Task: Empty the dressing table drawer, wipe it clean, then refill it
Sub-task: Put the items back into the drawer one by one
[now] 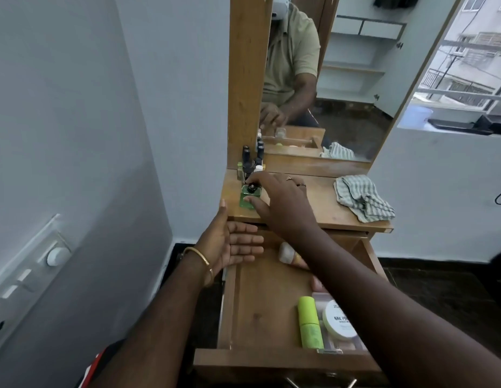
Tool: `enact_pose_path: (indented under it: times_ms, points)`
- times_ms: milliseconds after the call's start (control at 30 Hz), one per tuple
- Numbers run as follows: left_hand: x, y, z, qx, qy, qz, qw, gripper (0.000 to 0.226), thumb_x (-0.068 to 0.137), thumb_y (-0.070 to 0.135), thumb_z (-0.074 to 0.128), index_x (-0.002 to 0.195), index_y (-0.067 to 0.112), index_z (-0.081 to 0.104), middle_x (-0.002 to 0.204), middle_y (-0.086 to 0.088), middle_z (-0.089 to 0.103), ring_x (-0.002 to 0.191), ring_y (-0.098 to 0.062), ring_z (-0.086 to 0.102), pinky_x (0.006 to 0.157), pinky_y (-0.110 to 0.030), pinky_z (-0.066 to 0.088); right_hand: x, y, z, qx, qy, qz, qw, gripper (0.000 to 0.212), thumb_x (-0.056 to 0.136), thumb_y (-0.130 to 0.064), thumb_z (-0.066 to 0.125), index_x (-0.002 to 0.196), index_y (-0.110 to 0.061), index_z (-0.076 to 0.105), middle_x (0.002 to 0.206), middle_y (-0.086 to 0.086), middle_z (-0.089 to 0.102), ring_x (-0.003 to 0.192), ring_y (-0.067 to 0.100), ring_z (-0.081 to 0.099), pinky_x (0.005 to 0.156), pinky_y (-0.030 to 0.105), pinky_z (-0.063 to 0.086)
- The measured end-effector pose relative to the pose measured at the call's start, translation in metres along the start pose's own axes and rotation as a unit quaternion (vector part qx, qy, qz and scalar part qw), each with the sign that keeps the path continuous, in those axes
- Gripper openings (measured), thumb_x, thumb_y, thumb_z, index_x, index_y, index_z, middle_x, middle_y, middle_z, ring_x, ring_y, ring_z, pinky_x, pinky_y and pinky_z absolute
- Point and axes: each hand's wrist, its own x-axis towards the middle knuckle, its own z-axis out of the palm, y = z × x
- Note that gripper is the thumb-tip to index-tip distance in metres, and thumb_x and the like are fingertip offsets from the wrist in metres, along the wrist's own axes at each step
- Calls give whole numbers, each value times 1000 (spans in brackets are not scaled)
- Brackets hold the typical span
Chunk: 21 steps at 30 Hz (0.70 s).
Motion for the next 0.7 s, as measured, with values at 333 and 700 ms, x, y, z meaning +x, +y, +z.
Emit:
enact_pose_path:
  times_ms: [333, 700]
  points:
    - [-3, -2, 18, 131, -18, -26, 991, 101, 66, 82, 24, 115, 4, 63, 102, -20, 73, 94, -34, 73, 90, -45, 56, -83, 49, -21, 328, 33, 55, 942, 29, 89, -15, 69, 117, -17, 62, 95, -19, 63, 87, -1, 60, 76, 14, 46]
    - [-14, -22, 59, 283, -79, -146, 945, 89, 86, 78, 19, 122, 7, 59, 91, -15, 67, 94, -32, 69, 94, -47, 55, -123, 64, -7, 267, -265, 128, 918, 23, 90, -30, 70, 111, -25, 61, 98, -5, 64, 87, 11, 61, 77, 24, 52]
